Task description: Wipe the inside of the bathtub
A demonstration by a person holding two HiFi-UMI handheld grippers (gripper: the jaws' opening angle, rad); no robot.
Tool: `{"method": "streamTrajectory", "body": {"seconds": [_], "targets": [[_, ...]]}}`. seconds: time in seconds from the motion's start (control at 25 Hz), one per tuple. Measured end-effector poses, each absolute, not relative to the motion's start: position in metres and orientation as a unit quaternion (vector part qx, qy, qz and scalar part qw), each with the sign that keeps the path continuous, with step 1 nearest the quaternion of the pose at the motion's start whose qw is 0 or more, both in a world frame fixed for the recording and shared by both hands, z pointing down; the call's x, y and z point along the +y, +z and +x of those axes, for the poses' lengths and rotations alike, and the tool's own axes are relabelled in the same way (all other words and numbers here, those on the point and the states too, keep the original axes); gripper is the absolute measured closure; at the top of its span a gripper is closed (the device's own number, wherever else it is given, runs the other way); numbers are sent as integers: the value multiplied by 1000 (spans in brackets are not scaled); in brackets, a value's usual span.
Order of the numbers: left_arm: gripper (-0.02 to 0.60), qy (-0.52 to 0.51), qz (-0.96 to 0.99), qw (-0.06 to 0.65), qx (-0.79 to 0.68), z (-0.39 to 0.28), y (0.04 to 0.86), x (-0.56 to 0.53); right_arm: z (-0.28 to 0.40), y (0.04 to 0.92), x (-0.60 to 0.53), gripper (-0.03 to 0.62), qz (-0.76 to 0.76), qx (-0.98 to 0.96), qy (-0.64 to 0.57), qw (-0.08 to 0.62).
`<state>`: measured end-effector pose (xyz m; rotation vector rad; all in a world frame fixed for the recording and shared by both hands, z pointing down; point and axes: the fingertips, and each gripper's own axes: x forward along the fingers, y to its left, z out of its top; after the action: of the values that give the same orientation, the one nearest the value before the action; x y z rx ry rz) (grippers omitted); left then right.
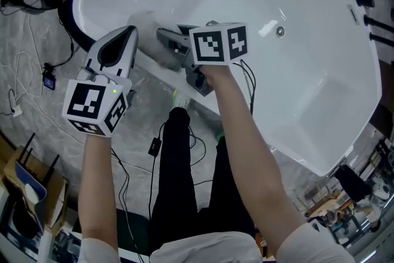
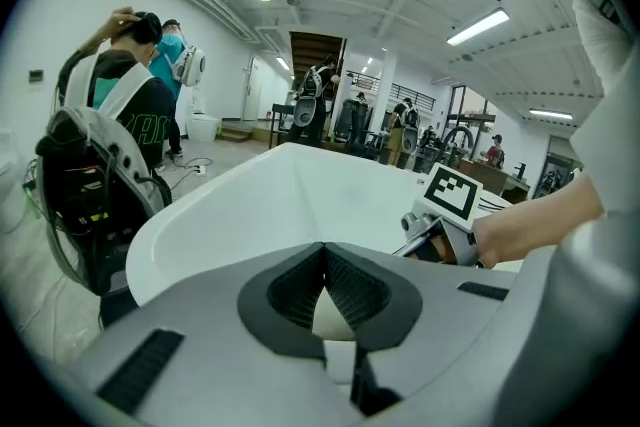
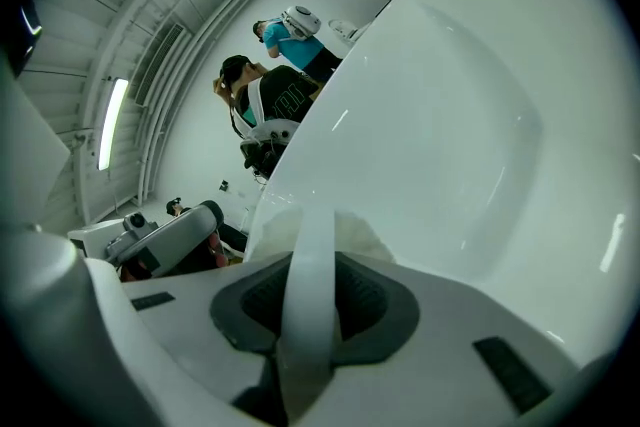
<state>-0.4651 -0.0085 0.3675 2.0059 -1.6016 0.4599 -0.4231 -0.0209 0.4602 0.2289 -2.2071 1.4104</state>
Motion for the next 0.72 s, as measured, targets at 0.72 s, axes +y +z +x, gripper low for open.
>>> {"method": "streamTrajectory", "body": {"seconds": [0.72], "targets": [[571, 174, 746, 260, -588, -493, 377, -40, -490, 515, -43, 502, 69, -796, 546, 252]]}}
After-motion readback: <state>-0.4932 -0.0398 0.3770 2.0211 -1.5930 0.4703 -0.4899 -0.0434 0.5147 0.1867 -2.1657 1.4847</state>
